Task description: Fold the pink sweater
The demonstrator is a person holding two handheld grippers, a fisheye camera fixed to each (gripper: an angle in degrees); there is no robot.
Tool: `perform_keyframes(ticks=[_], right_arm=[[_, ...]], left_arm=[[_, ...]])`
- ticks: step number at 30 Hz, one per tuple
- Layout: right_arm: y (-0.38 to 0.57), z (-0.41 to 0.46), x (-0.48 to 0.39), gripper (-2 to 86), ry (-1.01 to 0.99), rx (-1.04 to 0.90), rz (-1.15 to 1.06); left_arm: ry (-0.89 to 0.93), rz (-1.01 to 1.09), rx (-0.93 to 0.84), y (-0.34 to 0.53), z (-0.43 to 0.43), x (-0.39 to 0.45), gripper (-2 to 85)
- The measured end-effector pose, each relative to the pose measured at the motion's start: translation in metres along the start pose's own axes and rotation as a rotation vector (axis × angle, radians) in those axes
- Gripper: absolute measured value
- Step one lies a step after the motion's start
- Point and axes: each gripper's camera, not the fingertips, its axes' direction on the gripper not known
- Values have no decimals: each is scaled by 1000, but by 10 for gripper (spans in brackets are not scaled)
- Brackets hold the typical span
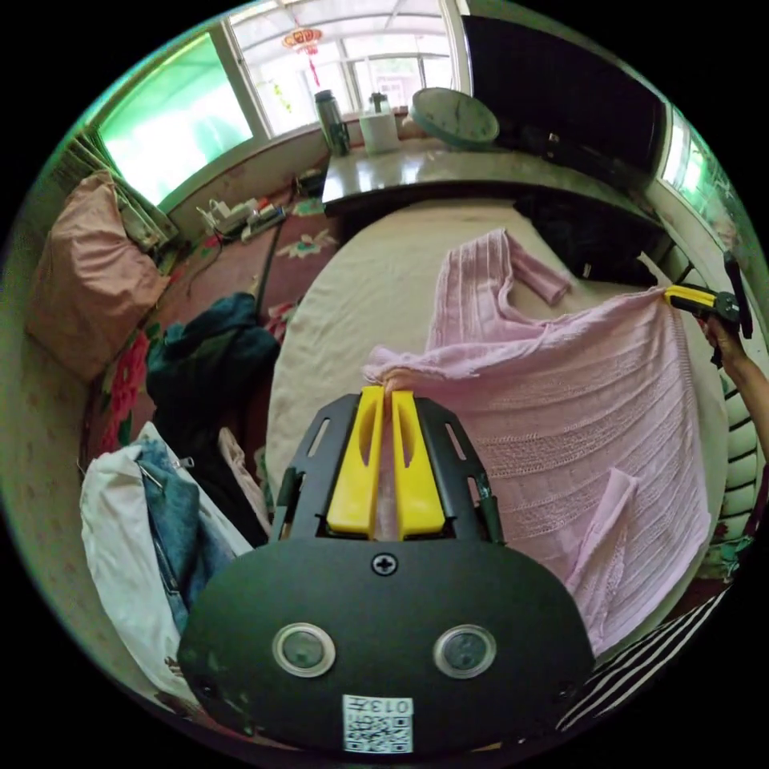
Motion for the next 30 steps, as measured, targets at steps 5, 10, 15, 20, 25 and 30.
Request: perform_keyframes(ticks=[5, 10, 15, 20, 25, 30], right_arm=[[5, 2, 9, 36, 75, 12, 115], [12, 16, 3, 101, 51, -121, 161], [63, -43, 2, 130, -35, 10, 161], [137, -74, -54, 93, -442, -86, -38], [202, -100, -131, 111, -379, -202, -155], [239, -91, -150, 129, -273, -372, -249]], left_arm=[[-68, 38, 83, -21, 3, 23, 13], [-10, 60, -176, -27, 48, 28, 53], [27, -10, -133, 9, 12, -7, 110], [348, 238, -177, 85, -38, 30, 100], [400, 488, -300, 161, -61, 97, 116], [429, 590, -395, 205, -57, 127, 142]])
